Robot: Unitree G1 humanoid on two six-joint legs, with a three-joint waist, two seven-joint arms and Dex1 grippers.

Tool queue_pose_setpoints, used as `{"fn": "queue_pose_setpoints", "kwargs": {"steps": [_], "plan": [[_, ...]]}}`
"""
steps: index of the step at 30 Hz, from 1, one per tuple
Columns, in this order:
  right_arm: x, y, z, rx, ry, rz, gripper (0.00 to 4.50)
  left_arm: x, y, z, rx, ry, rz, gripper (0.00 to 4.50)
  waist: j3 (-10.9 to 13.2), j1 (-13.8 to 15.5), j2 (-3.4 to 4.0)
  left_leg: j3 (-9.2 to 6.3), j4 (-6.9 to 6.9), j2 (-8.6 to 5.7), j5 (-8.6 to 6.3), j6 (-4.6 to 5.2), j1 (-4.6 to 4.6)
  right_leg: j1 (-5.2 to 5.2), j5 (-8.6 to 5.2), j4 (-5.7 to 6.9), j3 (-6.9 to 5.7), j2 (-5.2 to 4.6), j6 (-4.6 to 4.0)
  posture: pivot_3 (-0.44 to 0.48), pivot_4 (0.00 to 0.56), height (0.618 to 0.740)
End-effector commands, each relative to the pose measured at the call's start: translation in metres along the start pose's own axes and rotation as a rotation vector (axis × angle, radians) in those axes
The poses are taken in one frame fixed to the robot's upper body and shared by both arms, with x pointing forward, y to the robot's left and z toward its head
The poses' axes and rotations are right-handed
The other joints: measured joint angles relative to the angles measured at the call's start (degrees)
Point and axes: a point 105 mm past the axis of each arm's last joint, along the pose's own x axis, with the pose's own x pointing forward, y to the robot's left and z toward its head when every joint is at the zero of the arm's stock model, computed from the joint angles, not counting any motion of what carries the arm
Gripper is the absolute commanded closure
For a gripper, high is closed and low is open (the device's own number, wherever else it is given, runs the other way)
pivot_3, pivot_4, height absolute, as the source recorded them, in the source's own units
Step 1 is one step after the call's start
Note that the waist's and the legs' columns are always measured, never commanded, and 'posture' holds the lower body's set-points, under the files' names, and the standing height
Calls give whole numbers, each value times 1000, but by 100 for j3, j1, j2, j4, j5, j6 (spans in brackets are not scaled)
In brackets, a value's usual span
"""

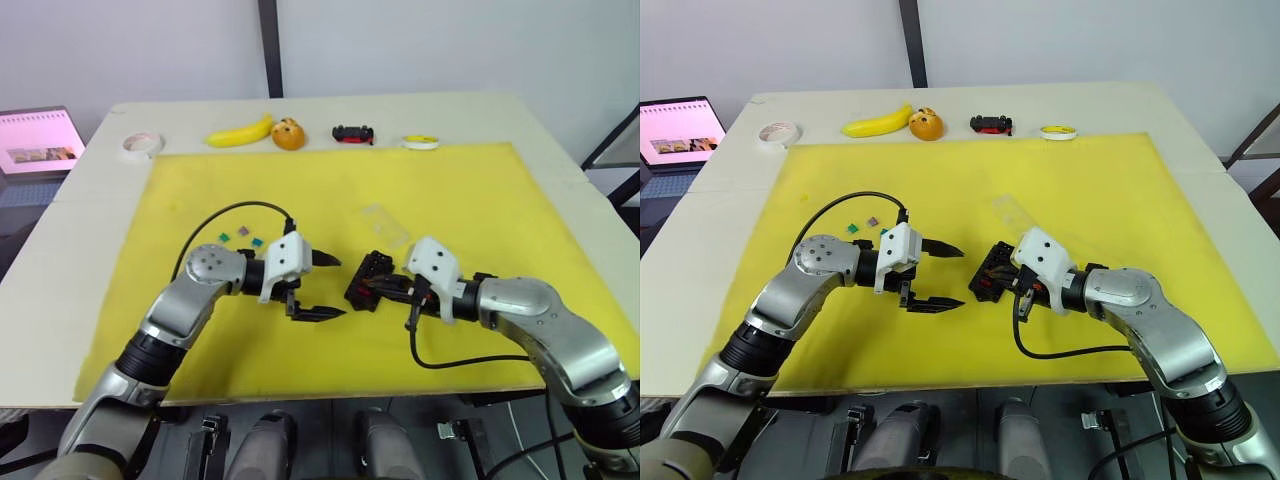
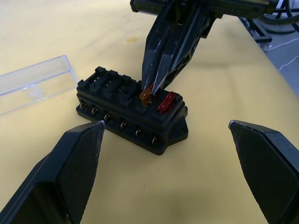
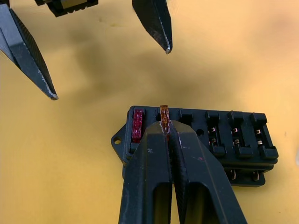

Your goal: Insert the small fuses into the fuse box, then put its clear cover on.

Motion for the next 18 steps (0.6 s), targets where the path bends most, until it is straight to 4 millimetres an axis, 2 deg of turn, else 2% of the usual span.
{"fn": "queue_pose_setpoints", "kwargs": {"steps": [1,7,10,13,18], "plan": [[-1,1,3,-25,-2,1,4457,-1,4,11,53,-20,4,0,0,0,0,0,0,0,0,0,0,0,0,0,0,0,0,0,150,740],[-2,1,7,-4,-20,-3,4457,-1,4,11,51,-19,3,0,0,0,0,0,0,0,0,0,0,0,0,0,0,0,0,0,150,740],[-6,1,16,-3,-56,2,3459,-1,4,11,52,-18,4,0,0,-2,0,0,0,0,0,0,0,0,0,0,0,0,0,0,150,740],[-11,0,27,-12,-88,-5,2093,-1,4,11,53,-18,4,0,0,-4,0,0,0,0,0,0,0,0,0,0,0,0,0,0,150,740],[-15,-2,34,-14,-108,-12,2093,-1,4,11,54,-17,2,0,0,3,0,-1,0,0,-1,1,0,0,0,0,0,0,0,0,150,740]]}}
